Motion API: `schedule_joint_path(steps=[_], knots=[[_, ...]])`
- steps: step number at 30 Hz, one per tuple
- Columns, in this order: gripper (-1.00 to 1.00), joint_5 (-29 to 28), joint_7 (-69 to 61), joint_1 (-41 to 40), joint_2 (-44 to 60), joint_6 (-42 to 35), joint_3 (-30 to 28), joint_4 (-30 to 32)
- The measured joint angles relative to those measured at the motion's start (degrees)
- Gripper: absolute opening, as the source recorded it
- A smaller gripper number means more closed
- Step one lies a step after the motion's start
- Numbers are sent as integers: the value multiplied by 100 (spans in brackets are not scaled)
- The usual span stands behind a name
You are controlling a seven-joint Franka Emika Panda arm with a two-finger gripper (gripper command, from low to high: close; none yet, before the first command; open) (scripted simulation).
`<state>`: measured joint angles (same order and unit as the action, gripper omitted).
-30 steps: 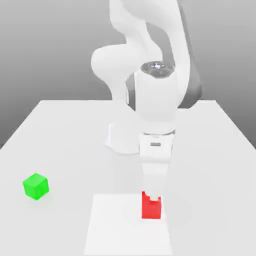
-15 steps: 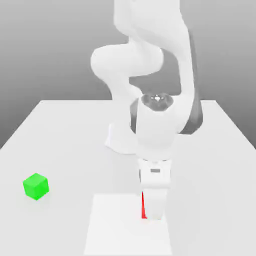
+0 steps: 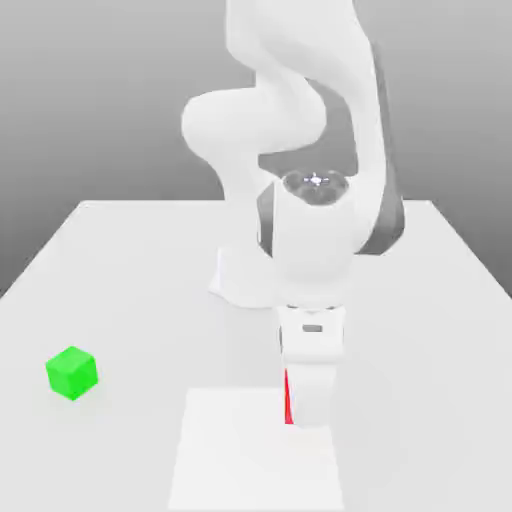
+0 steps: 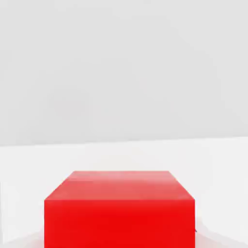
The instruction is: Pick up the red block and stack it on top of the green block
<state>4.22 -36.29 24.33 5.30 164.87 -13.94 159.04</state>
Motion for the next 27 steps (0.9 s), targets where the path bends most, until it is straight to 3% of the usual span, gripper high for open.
schedule_joint_path(steps=[7, 18, 27], knots=[[-100, -427, 206, -2, -587, -501, -119, 131], [-100, -905, -2683, -1457, -1345, -1331, -1580, -82], [-100, -1482, -4918, -2598, -1315, -1376, -2954, -162]])
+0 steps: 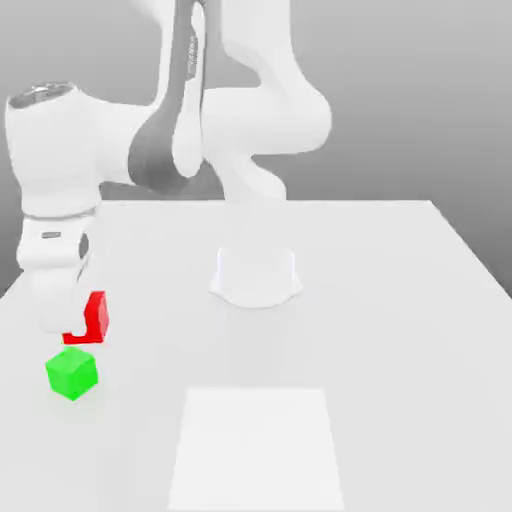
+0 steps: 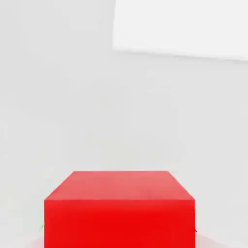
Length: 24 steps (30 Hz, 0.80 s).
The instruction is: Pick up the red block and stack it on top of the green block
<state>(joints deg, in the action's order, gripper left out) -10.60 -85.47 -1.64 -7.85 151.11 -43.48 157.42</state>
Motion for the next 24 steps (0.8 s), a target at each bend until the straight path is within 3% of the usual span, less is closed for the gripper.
schedule_joint_path(steps=[12, 24], knots=[[-100, 676, -712, 265, 18, -359, -198, -245], [-100, 1865, -1538, 558, 713, 156, -226, -289]])
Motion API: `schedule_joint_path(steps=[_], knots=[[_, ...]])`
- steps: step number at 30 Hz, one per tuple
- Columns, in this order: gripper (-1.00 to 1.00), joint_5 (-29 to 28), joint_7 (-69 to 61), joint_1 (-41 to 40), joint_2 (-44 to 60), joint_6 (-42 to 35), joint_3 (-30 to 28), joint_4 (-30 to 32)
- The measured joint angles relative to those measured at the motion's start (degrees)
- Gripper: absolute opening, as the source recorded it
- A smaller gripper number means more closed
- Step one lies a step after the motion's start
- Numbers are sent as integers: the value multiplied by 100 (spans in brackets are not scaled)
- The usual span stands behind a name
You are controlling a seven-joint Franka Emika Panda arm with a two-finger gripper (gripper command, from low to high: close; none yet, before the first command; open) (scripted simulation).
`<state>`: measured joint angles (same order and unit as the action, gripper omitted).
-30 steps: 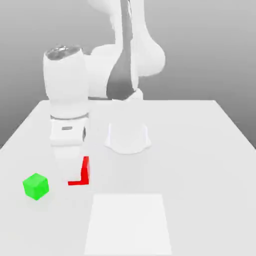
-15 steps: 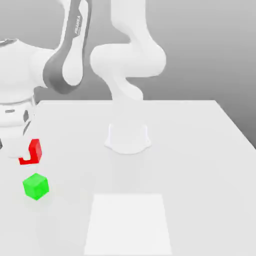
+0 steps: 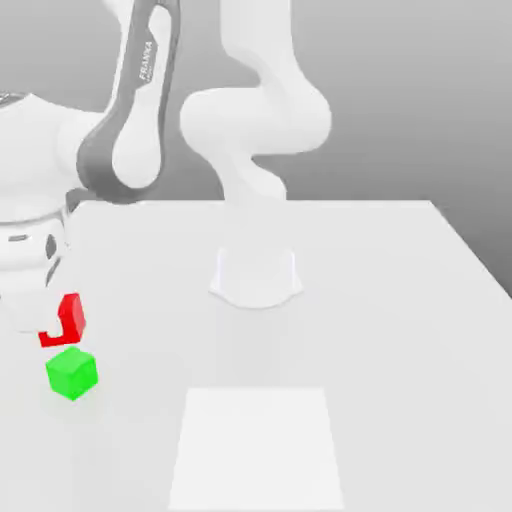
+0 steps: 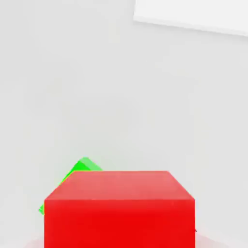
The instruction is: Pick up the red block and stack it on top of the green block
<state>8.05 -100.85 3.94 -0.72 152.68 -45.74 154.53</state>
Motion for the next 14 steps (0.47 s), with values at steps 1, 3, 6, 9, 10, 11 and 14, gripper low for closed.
schedule_joint_path(steps=[1, 3, 6, 9, 10, 11, 14], knots=[[-100, 129, -91, 63, 85, 71, -42, 6], [-100, 407, -287, 78, 268, 222, -11, 22], [-100, 854, -602, 47, 563, 466, 87, 54], [-100, 1303, -921, -110, 864, 732, 310, 96], [-100, 1447, -1022, -175, 965, 827, 397, 113], [-100, 1585, -1119, -248, 1066, 924, 492, 131], [100, 1678, -1185, -297, 1134, 990, 555, 143]])
